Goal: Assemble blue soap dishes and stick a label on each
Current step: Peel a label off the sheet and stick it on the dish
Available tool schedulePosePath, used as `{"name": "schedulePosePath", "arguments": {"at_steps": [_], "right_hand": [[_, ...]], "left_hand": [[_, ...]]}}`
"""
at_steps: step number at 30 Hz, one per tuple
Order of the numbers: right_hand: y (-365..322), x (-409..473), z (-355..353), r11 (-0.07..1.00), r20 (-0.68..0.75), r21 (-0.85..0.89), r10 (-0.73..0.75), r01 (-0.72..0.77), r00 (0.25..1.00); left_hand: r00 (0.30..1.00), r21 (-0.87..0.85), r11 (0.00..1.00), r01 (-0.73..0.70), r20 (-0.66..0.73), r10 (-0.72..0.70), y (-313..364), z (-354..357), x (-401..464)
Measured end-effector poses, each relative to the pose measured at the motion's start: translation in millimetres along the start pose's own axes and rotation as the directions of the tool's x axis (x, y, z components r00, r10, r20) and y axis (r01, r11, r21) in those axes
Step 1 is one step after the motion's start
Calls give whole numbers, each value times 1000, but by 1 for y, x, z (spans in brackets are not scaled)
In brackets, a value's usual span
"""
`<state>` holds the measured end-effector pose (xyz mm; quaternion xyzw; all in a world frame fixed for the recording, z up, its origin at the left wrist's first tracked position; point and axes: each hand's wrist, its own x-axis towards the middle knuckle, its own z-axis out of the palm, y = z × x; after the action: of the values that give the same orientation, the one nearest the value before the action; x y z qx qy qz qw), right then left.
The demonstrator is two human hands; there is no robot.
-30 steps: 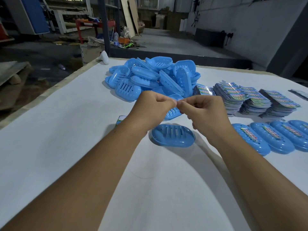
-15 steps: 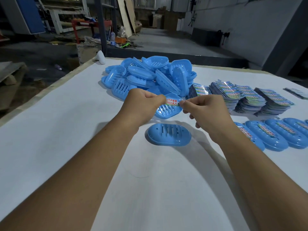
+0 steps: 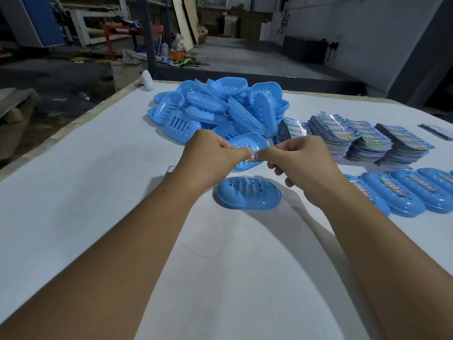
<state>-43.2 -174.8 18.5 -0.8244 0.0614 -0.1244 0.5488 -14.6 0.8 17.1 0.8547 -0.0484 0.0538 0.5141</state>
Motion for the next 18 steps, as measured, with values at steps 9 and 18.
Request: {"name": "schedulePosePath", "arguments": {"at_steps": [9, 18], "right_hand": [[-4, -5, -2, 979, 96, -188, 91, -72, 991], [-2, -9, -2, 932, 208, -354, 154, -73, 966]], "left_hand": [[998, 211, 977, -12, 63, -1, 1, -5, -3], [981, 316, 947, -63, 194, 0, 0, -11, -4]]}}
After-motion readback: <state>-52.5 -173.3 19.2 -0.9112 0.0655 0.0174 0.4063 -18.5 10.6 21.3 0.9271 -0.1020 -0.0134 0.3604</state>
